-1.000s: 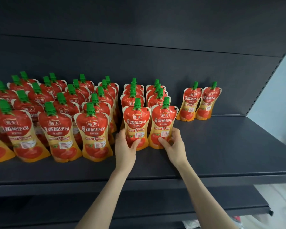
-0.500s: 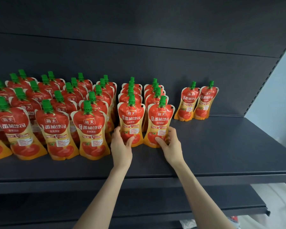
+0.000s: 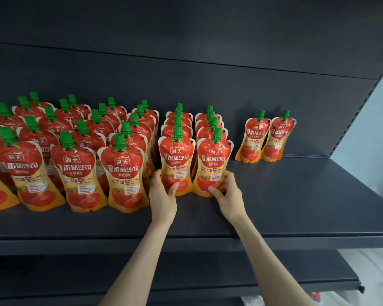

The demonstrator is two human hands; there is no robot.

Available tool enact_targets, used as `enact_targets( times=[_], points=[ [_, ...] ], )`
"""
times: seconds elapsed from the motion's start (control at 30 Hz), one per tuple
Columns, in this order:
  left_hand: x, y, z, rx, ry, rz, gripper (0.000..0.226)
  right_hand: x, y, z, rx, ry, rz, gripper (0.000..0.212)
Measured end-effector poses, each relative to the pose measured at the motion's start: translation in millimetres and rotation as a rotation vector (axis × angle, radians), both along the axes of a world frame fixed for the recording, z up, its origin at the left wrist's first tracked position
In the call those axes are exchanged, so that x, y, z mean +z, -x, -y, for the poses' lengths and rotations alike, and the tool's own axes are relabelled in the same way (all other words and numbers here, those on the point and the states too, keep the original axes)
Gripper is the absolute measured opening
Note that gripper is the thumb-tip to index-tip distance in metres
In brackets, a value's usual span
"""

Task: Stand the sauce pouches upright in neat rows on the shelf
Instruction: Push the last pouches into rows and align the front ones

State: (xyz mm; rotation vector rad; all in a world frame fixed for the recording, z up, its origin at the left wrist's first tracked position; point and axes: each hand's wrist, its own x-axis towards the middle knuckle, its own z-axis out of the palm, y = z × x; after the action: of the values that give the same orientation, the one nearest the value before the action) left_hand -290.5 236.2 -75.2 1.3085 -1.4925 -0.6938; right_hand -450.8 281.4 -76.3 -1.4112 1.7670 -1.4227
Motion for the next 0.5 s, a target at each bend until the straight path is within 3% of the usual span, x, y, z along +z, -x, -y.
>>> enact_targets(
  times=[0.5],
  points=[
    [-2.0,-4.0,2.7,-0.006,-0.020,0.005,0.051,5.5,4.6,-5.4,0.034,-0.031,0.012,0.040]
  ],
)
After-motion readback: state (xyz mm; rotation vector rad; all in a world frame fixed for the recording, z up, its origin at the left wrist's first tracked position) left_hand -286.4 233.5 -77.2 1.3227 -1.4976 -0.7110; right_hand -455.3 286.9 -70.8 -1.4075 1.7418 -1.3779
